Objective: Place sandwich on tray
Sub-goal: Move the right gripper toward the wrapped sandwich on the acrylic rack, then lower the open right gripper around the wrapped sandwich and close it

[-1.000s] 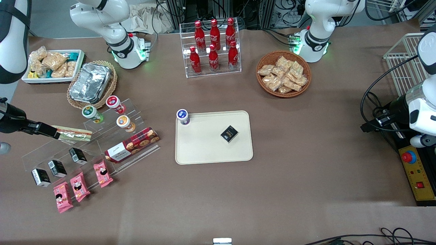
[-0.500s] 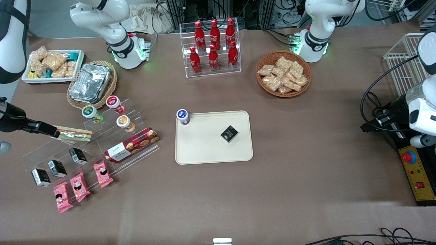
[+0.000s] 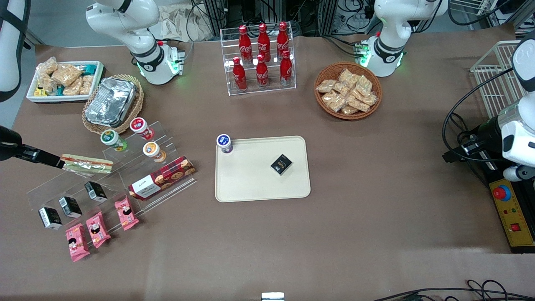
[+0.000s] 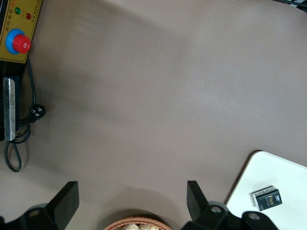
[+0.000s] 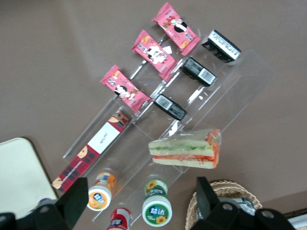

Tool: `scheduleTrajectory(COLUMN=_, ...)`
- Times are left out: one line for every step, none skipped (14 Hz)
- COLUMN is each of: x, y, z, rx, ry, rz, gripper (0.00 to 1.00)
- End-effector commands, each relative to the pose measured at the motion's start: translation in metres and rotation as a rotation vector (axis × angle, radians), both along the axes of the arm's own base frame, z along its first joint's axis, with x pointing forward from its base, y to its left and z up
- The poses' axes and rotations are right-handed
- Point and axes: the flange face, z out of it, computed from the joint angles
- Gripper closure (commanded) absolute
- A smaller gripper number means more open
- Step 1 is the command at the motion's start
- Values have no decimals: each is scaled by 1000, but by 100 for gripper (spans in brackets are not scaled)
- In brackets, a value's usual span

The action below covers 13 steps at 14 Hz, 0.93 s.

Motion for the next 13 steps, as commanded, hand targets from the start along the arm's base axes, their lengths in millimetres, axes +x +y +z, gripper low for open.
scheduleTrajectory(x=-9, y=-7, z=2, rx=-18, ry=39, rz=-92, gripper=0)
scheduleTrajectory(x=-9, y=-9, z=0, rx=-23, ry=43, rz=-184, gripper=0)
scheduleTrajectory(x=-9, y=-9, z=-3, rx=-30, ry=43, rz=-282, gripper=0)
scheduleTrajectory(x=-8, y=-8, z=-6, rx=-36, ry=45, rz=-368, gripper=0)
scheduleTrajectory(x=-7, y=-9, z=-9, rx=-39, ry=47, rz=-437, gripper=0)
scheduleTrajectory(x=-11, y=-10, z=-16, rx=-30, ry=58, rz=-491, gripper=0)
scheduleTrajectory(x=-19, y=-14, z=-24, rx=-17, ry=53, rz=-534, gripper=0)
scheduleTrajectory(x=-28, y=-16, z=-32, rx=-4, ry=33, rz=-578, gripper=0)
scheduleTrajectory(x=-39, y=-17, z=-42, rx=10, ry=17, rz=-600, gripper=0)
scheduleTrajectory(x=-46, y=-18, z=-51, rx=20, ry=2, rz=-605, gripper=0)
scheduleTrajectory(x=-47, y=-20, z=-56, rx=19, ry=1, rz=-627, gripper=0)
scheduleTrajectory(x=-47, y=-26, z=-64, rx=14, ry=10, rz=-666, gripper=0)
scheduleTrajectory(x=-46, y=-30, z=-72, rx=11, ry=7, rz=-700, gripper=0)
